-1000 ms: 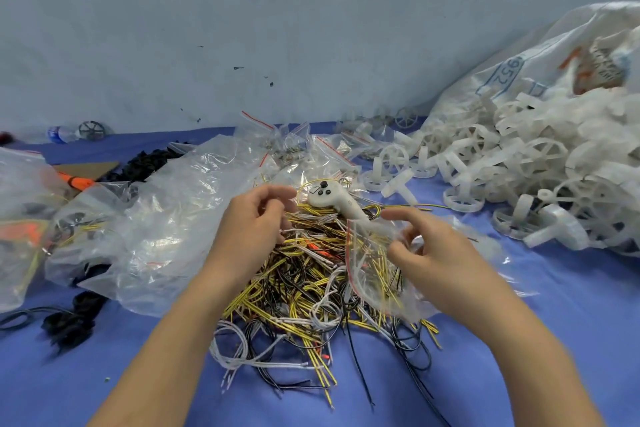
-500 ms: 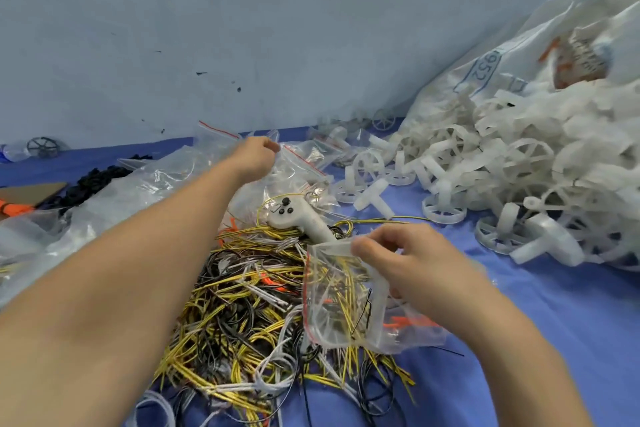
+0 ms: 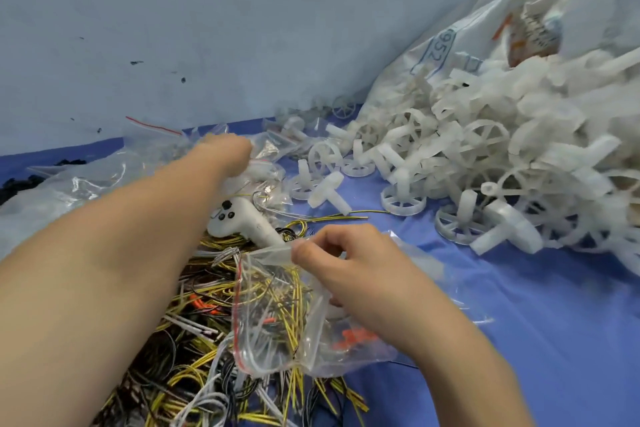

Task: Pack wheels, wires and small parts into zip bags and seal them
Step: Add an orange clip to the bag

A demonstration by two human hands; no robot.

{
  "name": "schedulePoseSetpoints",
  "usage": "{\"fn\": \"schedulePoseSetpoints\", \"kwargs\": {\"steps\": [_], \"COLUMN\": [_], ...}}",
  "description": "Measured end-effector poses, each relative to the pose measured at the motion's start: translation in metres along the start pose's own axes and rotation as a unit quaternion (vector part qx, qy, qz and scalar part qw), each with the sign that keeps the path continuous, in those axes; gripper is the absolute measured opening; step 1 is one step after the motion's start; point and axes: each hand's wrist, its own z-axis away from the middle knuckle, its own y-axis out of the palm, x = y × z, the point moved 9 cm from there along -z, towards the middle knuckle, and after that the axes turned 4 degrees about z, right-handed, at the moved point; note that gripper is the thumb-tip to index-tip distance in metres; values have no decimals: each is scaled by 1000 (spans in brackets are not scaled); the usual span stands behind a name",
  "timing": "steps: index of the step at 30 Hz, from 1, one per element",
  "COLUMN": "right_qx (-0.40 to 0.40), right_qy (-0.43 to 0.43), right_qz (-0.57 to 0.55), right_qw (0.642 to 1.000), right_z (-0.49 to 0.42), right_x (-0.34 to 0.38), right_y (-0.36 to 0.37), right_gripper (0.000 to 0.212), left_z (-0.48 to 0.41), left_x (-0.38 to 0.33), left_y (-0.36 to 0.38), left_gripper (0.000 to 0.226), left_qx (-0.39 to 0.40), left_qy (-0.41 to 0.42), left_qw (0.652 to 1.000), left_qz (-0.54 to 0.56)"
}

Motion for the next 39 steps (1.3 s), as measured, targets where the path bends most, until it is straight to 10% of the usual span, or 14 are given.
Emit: {"fn": "schedulePoseSetpoints", "kwargs": {"steps": [7,18,23,30,36,39], "right_qx": [-29,-109,-105,-155,-168,-162], "right_qy": [-3,-38,-51,-64,-63,-61], "right_qz": [22,64,67,28,16,5], "right_qw": [999,991,991,985,984,985], "right_z": [1,26,33,35,42,44], "right_x": [6,29,28,25,26,26], "right_y": [-2,-17,-23,-36,-39,-38], "right_gripper": [28,33,44,32,20,20], "left_z": [46,239,330,337,342,338], "left_x": [63,61,32,17,3,-11], "left_y": [-127,-134,-99,-77,-50,-33], "left_gripper": [35,26,29,20,16,15], "left_qx": [-300,-247,-327,-266,-222,-163], "left_qy": [-95,-23,35,55,67,54], "left_qw": [936,576,696,585,634,590], "left_qz": [159,779,639,764,738,789]}}
